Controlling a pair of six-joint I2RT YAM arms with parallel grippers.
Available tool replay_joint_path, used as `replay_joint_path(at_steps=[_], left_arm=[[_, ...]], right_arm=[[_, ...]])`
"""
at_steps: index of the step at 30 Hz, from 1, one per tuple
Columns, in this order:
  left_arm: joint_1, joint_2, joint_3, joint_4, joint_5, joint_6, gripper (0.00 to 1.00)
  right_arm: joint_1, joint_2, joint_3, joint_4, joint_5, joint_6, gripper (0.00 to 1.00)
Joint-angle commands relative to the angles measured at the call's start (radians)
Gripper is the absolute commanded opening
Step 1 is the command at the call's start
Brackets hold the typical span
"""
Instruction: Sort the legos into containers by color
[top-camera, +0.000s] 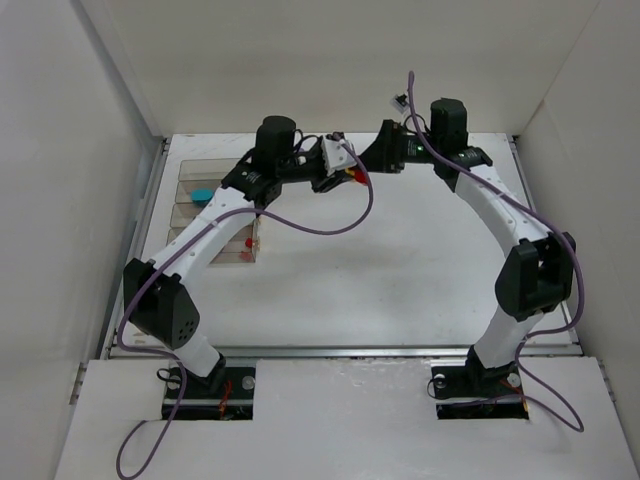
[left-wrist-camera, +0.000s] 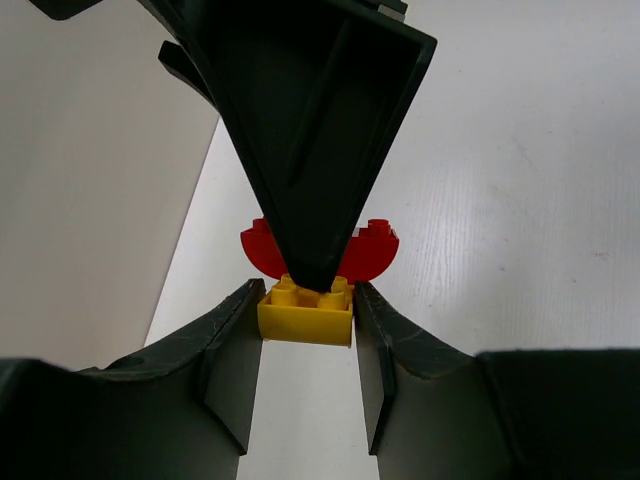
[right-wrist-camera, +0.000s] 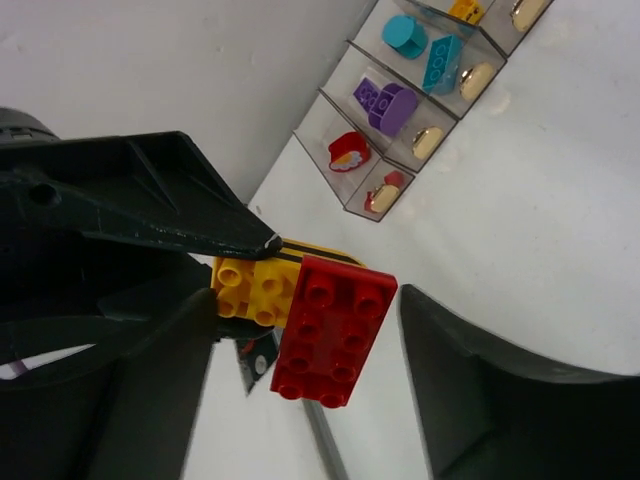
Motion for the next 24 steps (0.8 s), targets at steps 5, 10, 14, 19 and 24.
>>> replay_joint_path(at_steps=[5,10,14,19,24], left_arm=[[0.000,-0.058,0.002,0.049,-0.016,-0.005,0.00],[0.000,-0.067,-0.017,0.049,-0.025,-0.005,0.00],[0.000,-0.067,-0.026,0.036,-0.074,0.005,0.00],[0.063,-0.110,-0.109,-0.010,-0.117,0.025,0.00],[0.161,-0.162,-0.213,-0.047,-0.185,0.043,0.00]], right_arm=[[0.001,0.004,0.029,0.050,0.026,0.022,0.42],[0.001,0.004,0.029,0.050,0.035,0.022,0.04],[0.001,0.004,0.017,0.050,0.073,0.022,0.00],[-0.051,-0.039,-0.078,0.050,0.168,0.042,0.00],[-0.165,-0.076,-0.130,0.050,0.254,0.067,0.00]])
